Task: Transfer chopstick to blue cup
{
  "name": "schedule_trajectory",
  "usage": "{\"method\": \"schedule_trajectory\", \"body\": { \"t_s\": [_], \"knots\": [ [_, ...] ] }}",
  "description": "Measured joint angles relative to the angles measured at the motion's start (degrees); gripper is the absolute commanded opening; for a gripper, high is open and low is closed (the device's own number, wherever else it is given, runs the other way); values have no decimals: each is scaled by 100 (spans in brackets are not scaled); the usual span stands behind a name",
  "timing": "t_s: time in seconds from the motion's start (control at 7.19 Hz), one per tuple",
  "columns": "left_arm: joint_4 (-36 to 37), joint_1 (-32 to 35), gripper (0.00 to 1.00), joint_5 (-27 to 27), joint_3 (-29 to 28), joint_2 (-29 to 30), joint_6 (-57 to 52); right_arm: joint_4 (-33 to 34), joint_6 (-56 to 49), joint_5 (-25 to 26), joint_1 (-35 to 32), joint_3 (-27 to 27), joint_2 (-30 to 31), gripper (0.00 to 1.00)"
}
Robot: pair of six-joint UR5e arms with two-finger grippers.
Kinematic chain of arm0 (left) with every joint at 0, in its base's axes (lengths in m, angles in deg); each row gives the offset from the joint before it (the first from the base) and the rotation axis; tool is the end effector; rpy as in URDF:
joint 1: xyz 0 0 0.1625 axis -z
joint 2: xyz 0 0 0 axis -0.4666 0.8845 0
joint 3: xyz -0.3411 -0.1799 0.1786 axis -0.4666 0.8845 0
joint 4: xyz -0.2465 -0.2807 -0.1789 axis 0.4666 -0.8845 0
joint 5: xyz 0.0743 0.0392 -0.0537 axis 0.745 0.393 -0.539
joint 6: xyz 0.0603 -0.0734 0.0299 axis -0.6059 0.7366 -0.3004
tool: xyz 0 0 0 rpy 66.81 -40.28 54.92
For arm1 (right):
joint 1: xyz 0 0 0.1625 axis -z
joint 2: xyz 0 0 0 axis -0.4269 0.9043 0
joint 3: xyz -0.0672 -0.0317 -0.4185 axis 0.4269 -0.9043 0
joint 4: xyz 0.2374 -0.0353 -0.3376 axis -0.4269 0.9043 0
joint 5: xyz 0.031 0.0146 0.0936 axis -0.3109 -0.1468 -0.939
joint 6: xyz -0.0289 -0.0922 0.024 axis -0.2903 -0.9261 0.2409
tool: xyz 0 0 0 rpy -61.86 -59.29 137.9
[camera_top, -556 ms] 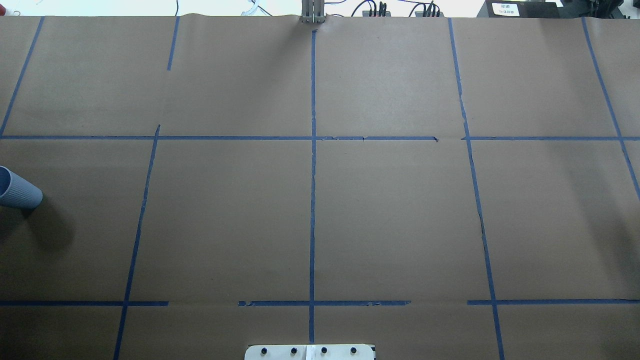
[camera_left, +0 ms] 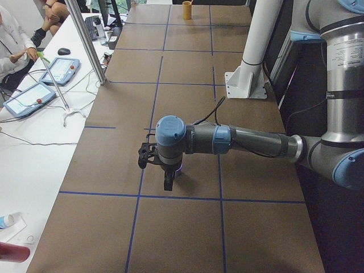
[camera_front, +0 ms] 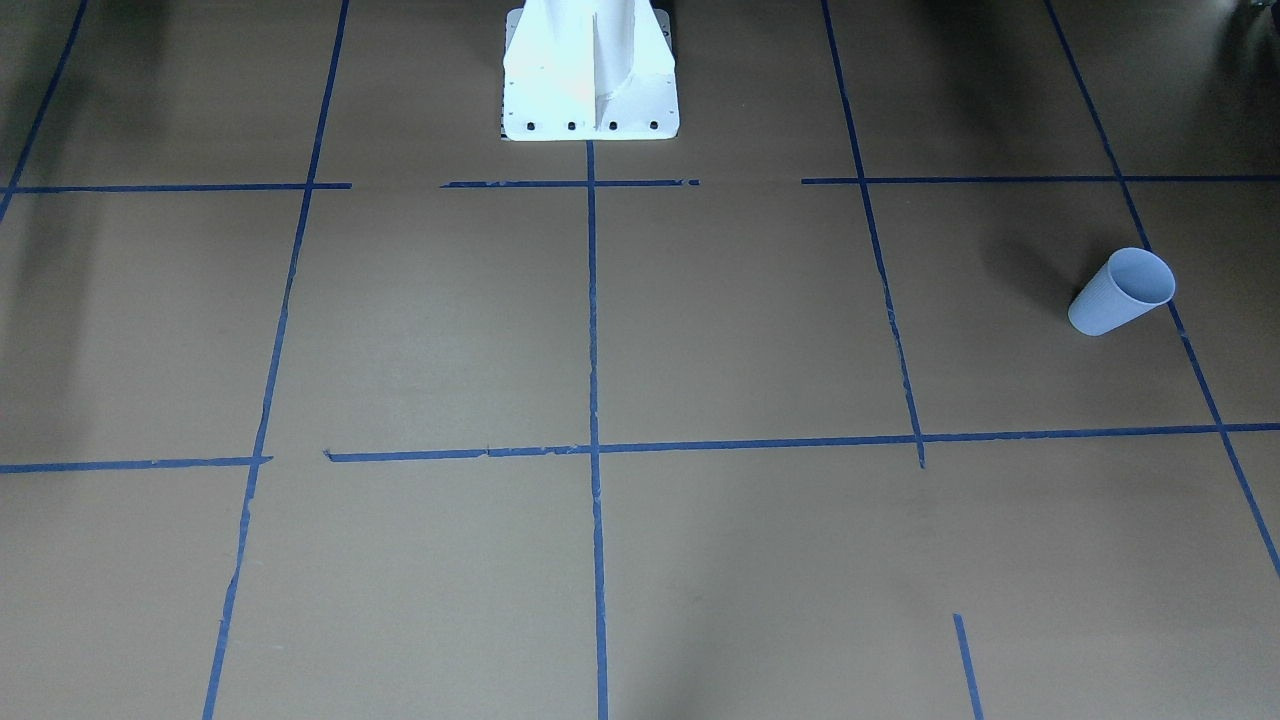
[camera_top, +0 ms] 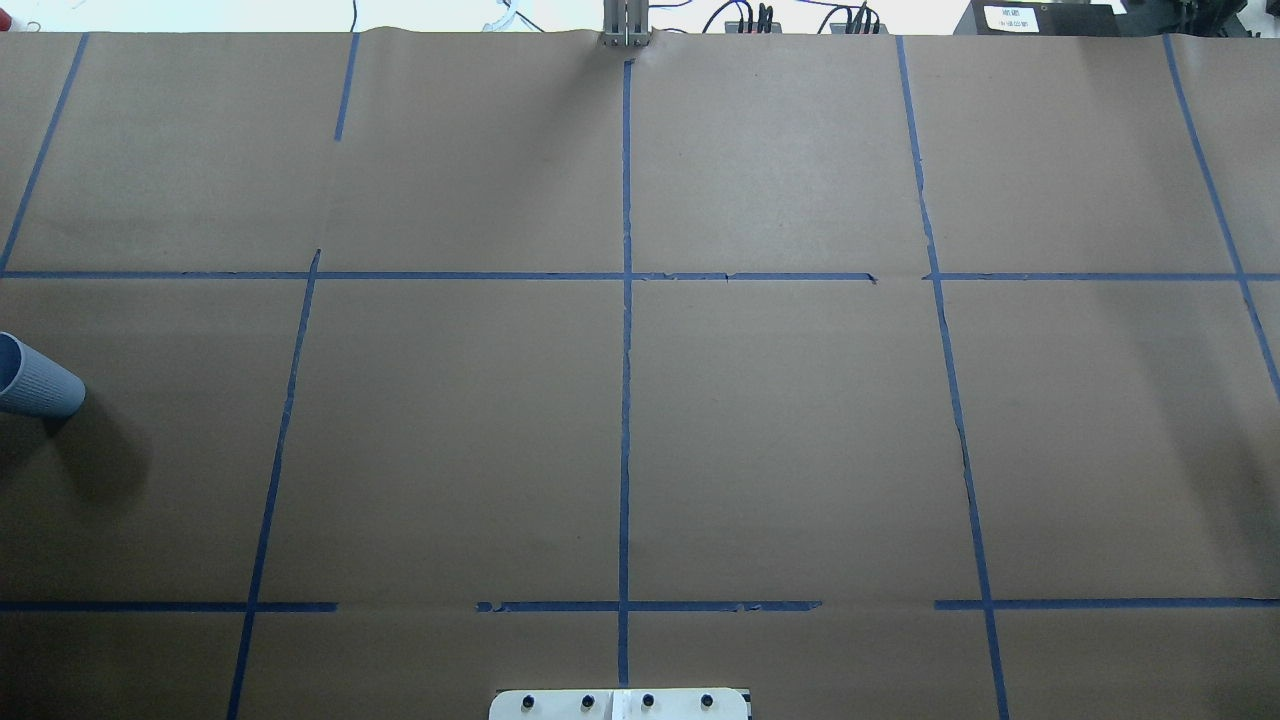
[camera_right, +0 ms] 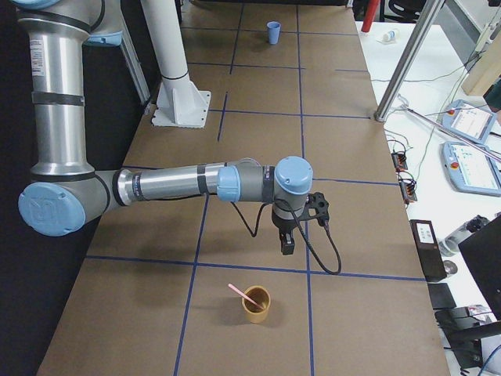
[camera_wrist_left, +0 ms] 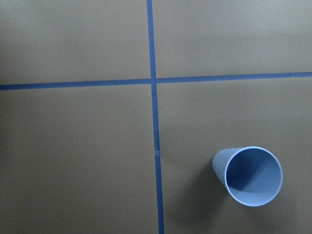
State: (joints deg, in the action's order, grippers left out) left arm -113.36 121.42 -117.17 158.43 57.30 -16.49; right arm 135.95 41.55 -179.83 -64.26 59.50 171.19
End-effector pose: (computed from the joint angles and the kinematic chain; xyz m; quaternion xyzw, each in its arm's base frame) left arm -0.0862 -0.4268 0.5886 0.0391 0.4056 0.0058 0.9132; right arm 0.0585 -0.4810 0.5927 0.0372 -0.3841 -0.0609 0.9205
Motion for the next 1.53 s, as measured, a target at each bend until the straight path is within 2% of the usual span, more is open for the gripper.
{"method": "schedule_trajectory", "body": {
  "t_s": [0.83,1.11,1.25,1.53],
  "knots": [
    [-305,-123,100,-52,175,-149,-4,-3,17,-36,15,-35,-2,100],
    [-390,-749,100,-12,154,-107,616,-6,14,-32,24,-35,-1,100],
    [-601,-1141,100,5,4,-48,1051,-7,21,-38,28,-28,3,100],
    [-1322,-1569,100,20,-777,226,1498,-3,34,-49,66,-23,6,100]
  ]
}}
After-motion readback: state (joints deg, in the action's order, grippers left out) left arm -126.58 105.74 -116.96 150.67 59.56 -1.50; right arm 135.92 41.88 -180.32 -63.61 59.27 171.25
